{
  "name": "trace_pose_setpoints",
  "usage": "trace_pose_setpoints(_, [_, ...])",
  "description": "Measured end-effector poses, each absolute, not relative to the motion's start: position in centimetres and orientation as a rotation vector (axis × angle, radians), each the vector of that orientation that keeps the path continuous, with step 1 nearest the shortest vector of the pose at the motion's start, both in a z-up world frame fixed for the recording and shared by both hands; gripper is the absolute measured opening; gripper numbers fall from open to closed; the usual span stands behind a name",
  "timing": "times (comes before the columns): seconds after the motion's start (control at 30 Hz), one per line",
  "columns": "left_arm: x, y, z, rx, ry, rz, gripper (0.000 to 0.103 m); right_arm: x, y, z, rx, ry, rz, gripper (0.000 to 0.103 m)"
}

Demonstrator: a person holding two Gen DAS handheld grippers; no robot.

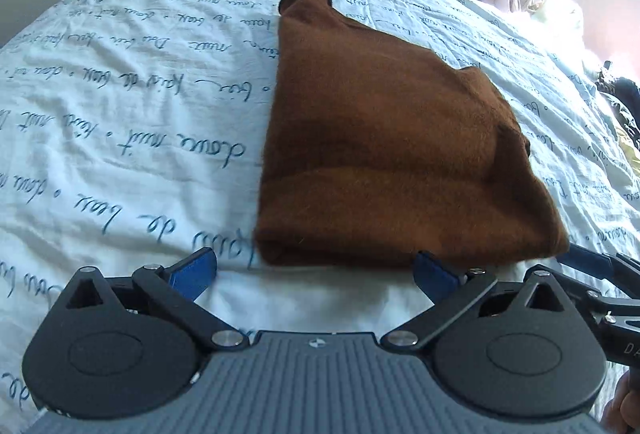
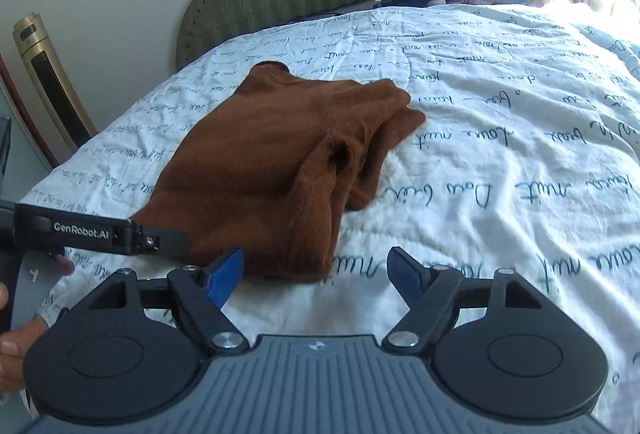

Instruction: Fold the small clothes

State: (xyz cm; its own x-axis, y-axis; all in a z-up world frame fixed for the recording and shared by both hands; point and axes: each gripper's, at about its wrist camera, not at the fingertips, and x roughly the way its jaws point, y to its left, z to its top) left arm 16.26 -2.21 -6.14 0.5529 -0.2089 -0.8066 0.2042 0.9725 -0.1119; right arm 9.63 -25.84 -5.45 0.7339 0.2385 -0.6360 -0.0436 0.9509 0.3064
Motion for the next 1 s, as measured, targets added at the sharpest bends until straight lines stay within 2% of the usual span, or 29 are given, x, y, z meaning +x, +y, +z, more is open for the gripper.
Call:
trace_pose_setpoints(0.2, [13.1, -1.0, -7.1, 0.030, 0.905, -0.231, 0.103, 8.6, -23.7, -6.3, 0.198, 0.753, 0.122, 0.079])
trace_pose_setpoints(0.3, [12.7, -2.0, -7.5, 0.100, 0.880, -0.220, 0.103, 9.3, -23.0, -6.7, 0.180, 0.768, 0.107, 0.085])
trace_pose_setpoints(0.37, [12.7, -2.4, -7.8, 0.114, 0.860, -0.210, 0.103, 9.5, -21.9, -6.9, 0.125, 0.770, 0.101, 0.093])
trace_pose_setpoints(0.4, [12.8, -2.6, -7.9, 0.115, 0.846, -0.205, 0.103, 9.6, -21.5, -7.3, 0.102, 0.770, 0.107, 0.102])
trace_pose_setpoints(0.43, [12.8, -2.8, -8.0, 0.117, 0.842, -0.202, 0.103, 9.6, -21.2, -8.0, 0.082, 0.760, 0.113, 0.103])
trace_pose_setpoints(1.0, [12.6, -3.2, -8.4, 0.101, 0.769, -0.185, 0.103, 10.6, -21.0, -8.2, 0.102, 0.745, 0.027, 0.103])
